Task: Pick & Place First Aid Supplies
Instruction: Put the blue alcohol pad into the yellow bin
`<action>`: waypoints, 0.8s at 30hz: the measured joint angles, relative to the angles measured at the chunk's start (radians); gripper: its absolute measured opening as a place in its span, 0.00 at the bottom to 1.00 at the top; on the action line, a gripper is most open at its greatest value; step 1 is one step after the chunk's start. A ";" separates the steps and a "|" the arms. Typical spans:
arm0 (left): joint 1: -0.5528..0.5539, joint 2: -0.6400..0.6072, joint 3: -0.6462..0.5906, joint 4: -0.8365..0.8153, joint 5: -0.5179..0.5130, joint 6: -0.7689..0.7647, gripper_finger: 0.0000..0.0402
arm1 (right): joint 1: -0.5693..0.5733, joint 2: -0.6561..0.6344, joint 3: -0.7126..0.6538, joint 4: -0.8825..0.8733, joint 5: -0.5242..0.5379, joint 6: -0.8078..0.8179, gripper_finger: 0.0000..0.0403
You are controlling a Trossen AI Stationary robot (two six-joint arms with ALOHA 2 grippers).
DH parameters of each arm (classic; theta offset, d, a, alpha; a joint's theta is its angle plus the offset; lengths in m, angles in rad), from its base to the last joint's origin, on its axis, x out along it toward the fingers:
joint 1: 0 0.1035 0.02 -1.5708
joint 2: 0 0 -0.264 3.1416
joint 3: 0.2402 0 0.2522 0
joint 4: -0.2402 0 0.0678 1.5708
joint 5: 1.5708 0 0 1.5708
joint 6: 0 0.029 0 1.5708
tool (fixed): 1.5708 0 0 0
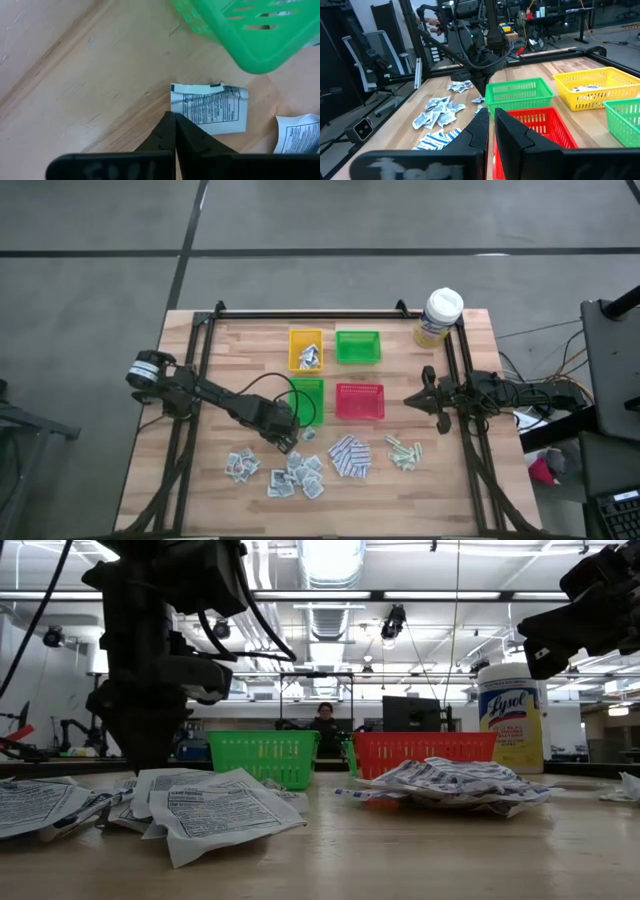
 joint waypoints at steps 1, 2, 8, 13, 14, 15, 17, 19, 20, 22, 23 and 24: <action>0.000 0.000 0.000 0.000 0.000 0.006 0.00 | 0.000 0.000 0.000 0.000 0.000 0.000 0.07; 0.000 -0.001 0.000 0.000 0.000 0.010 0.00 | 0.000 0.000 0.000 0.000 0.000 0.000 0.07; 0.000 -0.017 -0.001 -0.007 0.016 0.044 0.00 | 0.000 0.000 0.000 0.000 0.000 0.000 0.07; -0.003 -0.042 -0.003 -0.018 0.108 0.105 0.00 | 0.000 0.000 0.000 0.000 0.000 0.000 0.07; -0.003 -0.045 -0.003 -0.018 0.132 0.124 0.00 | 0.000 0.000 0.000 0.000 0.000 0.000 0.07; -0.003 -0.046 -0.003 -0.018 0.146 0.138 0.00 | 0.000 0.000 0.000 0.000 0.000 0.000 0.07; -0.003 -0.046 -0.003 -0.025 0.160 0.160 0.00 | 0.000 0.000 0.000 0.000 0.000 0.000 0.07; -0.004 -0.046 -0.003 -0.026 0.161 0.168 0.00 | 0.000 0.000 0.000 0.000 0.000 0.000 0.07; -0.004 -0.047 -0.003 -0.026 0.159 0.168 0.00 | 0.000 0.000 0.000 0.000 0.000 0.000 0.07; -0.004 -0.047 -0.003 -0.026 0.149 0.167 0.00 | 0.000 0.000 0.000 0.000 0.000 0.000 0.07; -0.004 -0.047 -0.003 -0.026 0.140 0.166 0.00 | 0.000 0.000 0.000 0.000 0.000 0.000 0.07; -0.004 -0.047 -0.003 -0.027 0.121 0.166 0.00 | 0.000 0.000 0.000 0.000 0.000 0.000 0.07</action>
